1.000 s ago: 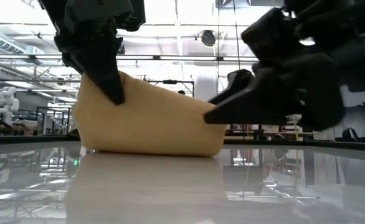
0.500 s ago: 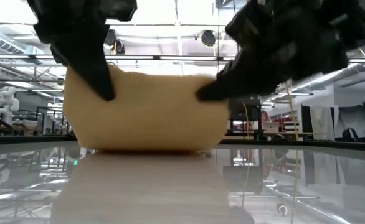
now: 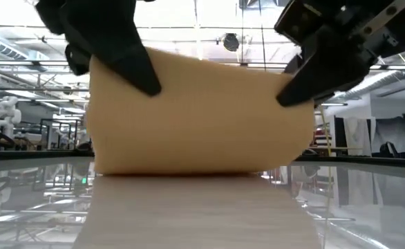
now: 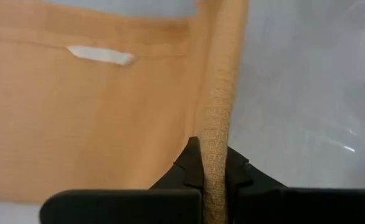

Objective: Roll towel
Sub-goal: Roll the yellow towel

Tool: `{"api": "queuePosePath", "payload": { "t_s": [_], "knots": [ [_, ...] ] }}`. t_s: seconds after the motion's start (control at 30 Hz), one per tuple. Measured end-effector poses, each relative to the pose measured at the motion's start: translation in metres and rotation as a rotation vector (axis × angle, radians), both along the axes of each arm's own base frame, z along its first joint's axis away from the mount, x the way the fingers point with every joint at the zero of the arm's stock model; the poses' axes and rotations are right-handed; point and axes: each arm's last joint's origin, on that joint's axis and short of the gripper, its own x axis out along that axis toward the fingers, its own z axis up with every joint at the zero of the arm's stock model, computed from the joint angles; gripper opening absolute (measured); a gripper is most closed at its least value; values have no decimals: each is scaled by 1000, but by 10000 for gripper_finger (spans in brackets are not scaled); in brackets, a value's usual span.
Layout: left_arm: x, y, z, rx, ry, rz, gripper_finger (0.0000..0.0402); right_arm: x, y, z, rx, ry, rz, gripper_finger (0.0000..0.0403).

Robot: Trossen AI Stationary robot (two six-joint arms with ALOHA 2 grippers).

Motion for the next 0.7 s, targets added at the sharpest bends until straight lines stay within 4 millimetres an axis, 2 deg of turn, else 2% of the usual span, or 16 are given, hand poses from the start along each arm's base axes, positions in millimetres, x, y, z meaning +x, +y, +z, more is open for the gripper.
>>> {"api": "queuePosePath", "payload": {
  "t_s": [0.13,0.37,0.7],
  "knots": [
    [1,-10,-14,-22,7,0,9,2,-5,-3,69,40,-5,4],
    [-3,-20,-28,-6,-8,53,18,8,-17,-1,153,53,60,4],
    [-2,-17,-35,72,1,53,21,19,-35,-31,171,125,62,4]
  ]
}}
